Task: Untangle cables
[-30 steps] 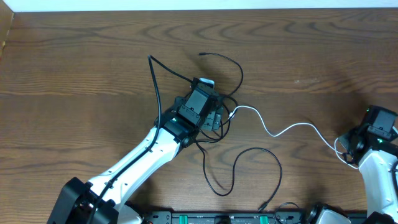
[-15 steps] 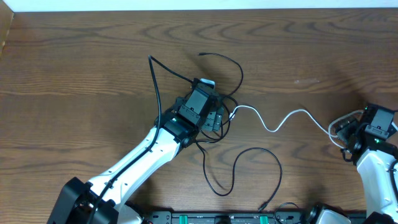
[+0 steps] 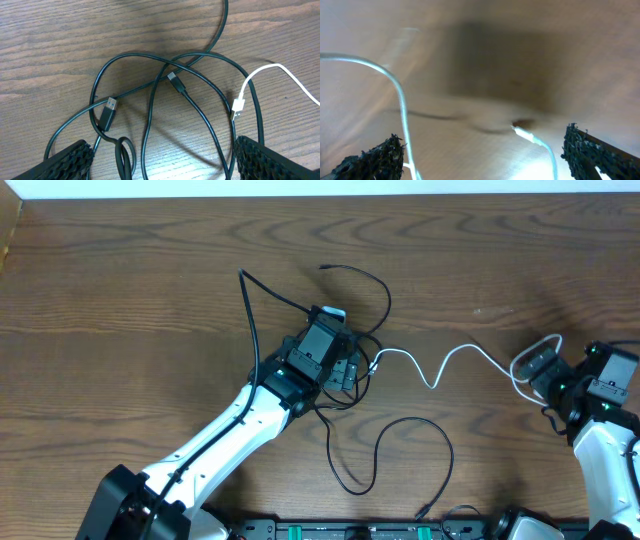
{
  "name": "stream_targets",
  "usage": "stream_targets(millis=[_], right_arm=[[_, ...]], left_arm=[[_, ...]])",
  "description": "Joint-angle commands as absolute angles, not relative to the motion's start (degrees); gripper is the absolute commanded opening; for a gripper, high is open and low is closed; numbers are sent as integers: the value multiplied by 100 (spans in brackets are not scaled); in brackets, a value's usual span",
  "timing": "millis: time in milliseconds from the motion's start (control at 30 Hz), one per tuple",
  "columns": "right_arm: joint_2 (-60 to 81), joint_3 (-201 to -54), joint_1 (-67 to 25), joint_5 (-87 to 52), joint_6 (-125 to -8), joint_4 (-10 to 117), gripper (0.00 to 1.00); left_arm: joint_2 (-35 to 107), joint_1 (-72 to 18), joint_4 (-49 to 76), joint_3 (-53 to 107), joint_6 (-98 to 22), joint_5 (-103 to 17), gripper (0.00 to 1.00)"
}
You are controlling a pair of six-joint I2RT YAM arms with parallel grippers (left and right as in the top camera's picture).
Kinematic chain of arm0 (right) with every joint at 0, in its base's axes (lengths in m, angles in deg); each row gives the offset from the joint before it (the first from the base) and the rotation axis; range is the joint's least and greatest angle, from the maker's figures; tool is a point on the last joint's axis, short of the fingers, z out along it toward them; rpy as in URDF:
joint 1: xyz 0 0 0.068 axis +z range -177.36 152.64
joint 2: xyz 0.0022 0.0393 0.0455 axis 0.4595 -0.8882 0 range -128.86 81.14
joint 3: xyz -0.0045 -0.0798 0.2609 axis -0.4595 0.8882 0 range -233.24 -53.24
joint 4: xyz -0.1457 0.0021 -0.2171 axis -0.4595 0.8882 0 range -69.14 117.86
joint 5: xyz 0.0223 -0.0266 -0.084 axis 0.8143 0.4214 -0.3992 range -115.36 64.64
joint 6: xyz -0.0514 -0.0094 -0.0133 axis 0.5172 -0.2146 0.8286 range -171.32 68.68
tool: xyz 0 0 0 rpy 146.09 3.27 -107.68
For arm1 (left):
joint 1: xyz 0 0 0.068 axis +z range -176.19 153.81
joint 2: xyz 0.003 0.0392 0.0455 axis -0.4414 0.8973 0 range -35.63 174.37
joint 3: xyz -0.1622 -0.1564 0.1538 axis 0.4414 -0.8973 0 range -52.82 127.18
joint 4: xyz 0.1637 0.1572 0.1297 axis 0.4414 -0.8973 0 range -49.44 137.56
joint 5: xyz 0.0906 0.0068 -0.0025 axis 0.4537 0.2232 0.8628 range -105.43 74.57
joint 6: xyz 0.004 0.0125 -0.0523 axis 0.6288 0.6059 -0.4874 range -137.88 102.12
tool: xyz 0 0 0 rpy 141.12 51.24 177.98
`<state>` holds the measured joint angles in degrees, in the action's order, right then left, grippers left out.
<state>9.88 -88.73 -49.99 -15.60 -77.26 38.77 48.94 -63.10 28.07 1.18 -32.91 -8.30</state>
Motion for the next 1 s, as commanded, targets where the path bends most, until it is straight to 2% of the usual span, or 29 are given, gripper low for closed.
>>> stream_targets(millis=[0, 233, 500, 700, 867, 967], right_arm=[[962, -8864, -4975, -261, -7238, 3571, 99], [962, -8864, -4975, 449, -6950, 3060, 99], [962, -8864, -4975, 2523, -5782, 2907, 99], [962, -8864, -4975, 2705, -5817, 2988, 99], [962, -8864, -4975, 3848, -5616, 2562, 99], [962, -8864, -4975, 3964, -5785, 2249, 99]], left_arm=[[5001, -6286, 2786, 179, -3321, -882, 91], [5010, -6286, 2786, 179, -3321, -880, 91], [5010, -6286, 2783, 179, -3321, -880, 91], [5010, -6286, 2786, 179, -3321, -880, 91], [5010, -6286, 2753, 179, -3321, -880, 91], [5010, -6286, 2746, 179, -3321, -880, 91]])
